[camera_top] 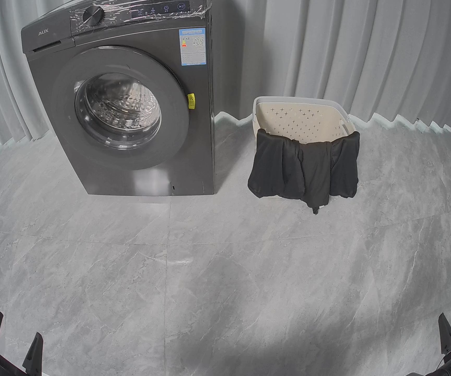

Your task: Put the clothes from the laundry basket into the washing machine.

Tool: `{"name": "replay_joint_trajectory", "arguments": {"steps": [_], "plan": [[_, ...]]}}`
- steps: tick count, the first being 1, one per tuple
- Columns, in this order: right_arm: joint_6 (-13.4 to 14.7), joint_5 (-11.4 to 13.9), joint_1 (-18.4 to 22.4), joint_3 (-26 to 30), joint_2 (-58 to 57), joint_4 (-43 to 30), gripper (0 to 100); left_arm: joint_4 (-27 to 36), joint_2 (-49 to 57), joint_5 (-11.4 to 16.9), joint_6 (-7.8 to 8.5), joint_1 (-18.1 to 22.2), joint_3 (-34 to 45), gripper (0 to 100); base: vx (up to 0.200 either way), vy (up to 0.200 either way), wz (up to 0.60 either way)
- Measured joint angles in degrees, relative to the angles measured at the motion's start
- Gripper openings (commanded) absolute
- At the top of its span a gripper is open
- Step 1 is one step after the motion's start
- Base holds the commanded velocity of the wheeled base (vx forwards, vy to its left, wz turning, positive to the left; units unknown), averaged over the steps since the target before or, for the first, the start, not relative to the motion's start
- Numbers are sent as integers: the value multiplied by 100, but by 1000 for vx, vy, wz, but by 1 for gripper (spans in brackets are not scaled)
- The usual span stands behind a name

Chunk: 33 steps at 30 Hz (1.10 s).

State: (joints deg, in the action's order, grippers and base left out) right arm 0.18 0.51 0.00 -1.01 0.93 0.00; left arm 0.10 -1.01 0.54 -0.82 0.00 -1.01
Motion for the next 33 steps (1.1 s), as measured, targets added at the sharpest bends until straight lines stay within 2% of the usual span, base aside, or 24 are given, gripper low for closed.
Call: {"name": "replay_joint_trajectory", "arguments": {"steps": [33], "plan": [[0, -9, 0, 0, 0, 0, 100, 0, 0, 0, 28, 0, 0, 100, 0, 0, 0]]}}
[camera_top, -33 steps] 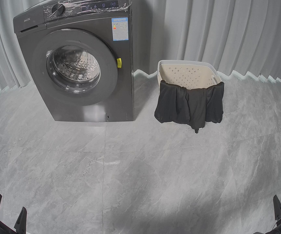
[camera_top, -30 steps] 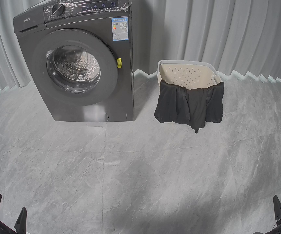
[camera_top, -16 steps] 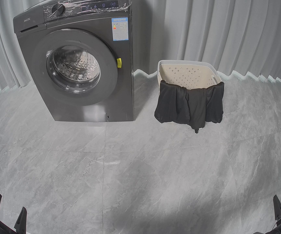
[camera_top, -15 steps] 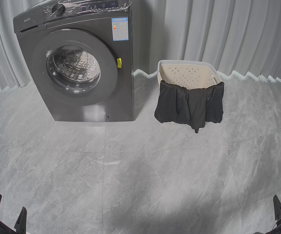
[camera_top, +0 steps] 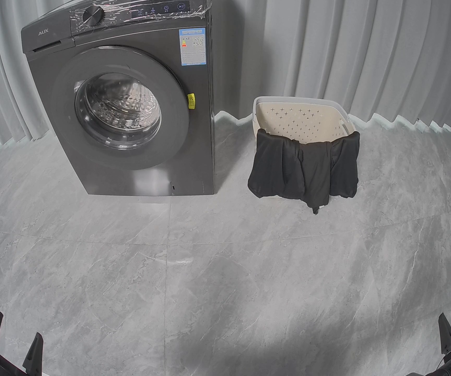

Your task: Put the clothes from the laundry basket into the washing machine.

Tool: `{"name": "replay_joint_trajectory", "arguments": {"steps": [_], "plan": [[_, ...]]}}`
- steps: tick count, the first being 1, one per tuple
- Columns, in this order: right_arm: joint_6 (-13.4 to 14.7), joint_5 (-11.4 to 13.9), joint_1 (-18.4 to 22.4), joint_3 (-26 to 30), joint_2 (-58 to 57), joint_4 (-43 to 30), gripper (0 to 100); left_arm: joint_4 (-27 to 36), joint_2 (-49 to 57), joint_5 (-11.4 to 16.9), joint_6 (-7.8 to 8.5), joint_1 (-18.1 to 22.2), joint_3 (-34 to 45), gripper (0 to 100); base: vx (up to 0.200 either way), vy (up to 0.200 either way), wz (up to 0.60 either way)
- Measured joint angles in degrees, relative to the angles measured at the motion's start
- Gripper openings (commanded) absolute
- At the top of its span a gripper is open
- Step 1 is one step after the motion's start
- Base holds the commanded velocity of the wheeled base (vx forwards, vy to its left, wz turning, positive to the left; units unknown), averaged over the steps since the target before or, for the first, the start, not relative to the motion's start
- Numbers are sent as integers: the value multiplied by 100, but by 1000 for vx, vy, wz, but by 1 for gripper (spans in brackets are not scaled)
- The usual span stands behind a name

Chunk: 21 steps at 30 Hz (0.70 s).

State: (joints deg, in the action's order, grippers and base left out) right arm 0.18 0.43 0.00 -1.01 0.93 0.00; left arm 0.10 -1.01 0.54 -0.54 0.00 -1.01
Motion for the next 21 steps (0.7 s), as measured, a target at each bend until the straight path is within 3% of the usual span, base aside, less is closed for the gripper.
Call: {"name": "replay_joint_trajectory", "arguments": {"steps": [21], "plan": [[-11, 9, 0, 0, 0, 0, 100, 0, 0, 15, -69, -10, 0, 100, 0, 0, 0]]}}
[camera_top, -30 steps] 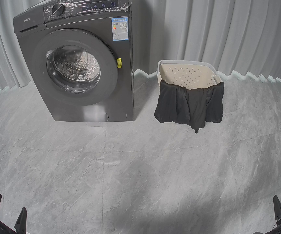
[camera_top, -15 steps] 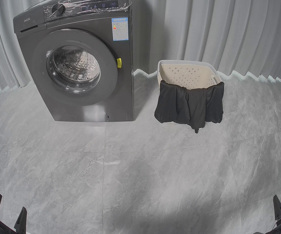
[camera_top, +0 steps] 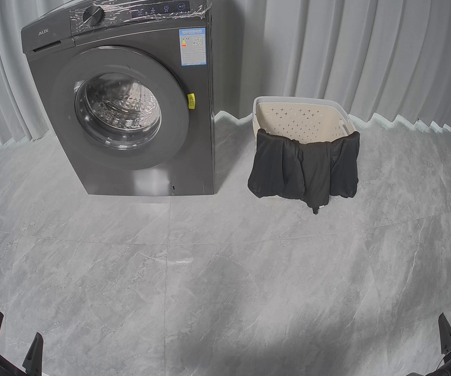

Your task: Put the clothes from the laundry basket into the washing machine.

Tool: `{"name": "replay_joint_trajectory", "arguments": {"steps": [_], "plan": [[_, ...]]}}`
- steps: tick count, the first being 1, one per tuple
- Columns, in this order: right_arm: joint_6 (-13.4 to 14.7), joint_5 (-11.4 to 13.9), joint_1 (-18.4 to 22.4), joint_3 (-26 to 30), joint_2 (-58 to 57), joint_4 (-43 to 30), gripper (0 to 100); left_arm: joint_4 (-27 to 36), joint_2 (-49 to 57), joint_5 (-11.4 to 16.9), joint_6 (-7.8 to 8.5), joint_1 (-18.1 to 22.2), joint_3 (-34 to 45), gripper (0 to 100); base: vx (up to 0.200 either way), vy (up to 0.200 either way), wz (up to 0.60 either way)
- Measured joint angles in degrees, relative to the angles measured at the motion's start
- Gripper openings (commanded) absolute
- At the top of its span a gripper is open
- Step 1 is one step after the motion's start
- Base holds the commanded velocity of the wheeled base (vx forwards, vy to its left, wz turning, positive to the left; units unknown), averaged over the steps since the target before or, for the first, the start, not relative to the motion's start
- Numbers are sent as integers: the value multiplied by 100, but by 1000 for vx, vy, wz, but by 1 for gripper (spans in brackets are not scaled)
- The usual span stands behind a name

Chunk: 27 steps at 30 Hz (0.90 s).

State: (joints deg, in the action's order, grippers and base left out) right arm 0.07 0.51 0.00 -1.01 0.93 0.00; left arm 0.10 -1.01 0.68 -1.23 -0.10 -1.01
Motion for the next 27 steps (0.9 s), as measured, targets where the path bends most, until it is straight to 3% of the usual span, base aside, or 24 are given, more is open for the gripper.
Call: {"name": "replay_joint_trajectory", "arguments": {"steps": [4, 27], "plan": [[2, 0, 0, 0, 0, 0, 100, 0, 0, 0, -21, 0, 0, 100, 0, 0, 0], [2, 0, 0, 0, 0, 0, 100, 1, 0, -6, -51, 5, 0, 100, 200, 0, 0]]}}
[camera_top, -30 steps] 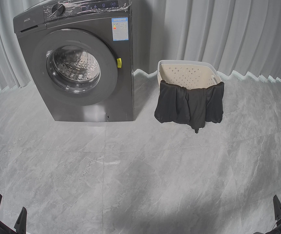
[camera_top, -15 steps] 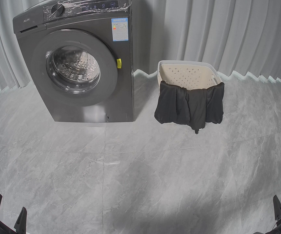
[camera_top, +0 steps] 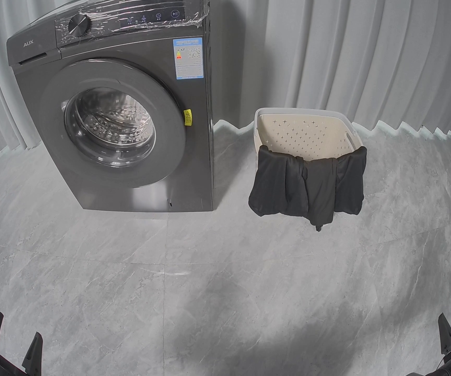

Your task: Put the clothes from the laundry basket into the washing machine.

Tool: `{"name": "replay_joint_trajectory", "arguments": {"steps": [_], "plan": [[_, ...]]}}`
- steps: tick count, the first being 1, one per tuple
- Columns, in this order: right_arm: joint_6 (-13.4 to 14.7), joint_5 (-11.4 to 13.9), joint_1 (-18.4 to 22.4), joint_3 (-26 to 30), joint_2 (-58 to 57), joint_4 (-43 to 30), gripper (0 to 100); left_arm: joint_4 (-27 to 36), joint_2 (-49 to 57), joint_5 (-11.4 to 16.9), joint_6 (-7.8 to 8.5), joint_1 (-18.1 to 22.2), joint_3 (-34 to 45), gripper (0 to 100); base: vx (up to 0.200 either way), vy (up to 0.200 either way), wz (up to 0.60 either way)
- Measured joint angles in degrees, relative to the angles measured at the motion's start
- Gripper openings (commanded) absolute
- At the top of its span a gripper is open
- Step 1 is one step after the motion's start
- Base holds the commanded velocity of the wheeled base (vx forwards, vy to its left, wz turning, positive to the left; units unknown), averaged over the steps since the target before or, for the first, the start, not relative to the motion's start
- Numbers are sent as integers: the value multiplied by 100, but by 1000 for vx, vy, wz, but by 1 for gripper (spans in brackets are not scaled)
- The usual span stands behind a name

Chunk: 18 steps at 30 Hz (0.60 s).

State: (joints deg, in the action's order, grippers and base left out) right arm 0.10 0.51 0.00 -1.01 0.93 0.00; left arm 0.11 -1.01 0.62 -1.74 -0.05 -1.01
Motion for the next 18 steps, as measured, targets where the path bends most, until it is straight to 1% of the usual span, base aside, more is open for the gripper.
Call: {"name": "replay_joint_trajectory", "arguments": {"steps": [10, 18], "plan": [[0, 0, 0, 0, 1, 0, 100, 0, 0, -9, 5, 0, 0, 100, 200, 0, 0], [0, 0, 0, 0, 1, 0, 100, -1, 0, -9, 20, 0, 0, 100, 0, 0, 0]]}}
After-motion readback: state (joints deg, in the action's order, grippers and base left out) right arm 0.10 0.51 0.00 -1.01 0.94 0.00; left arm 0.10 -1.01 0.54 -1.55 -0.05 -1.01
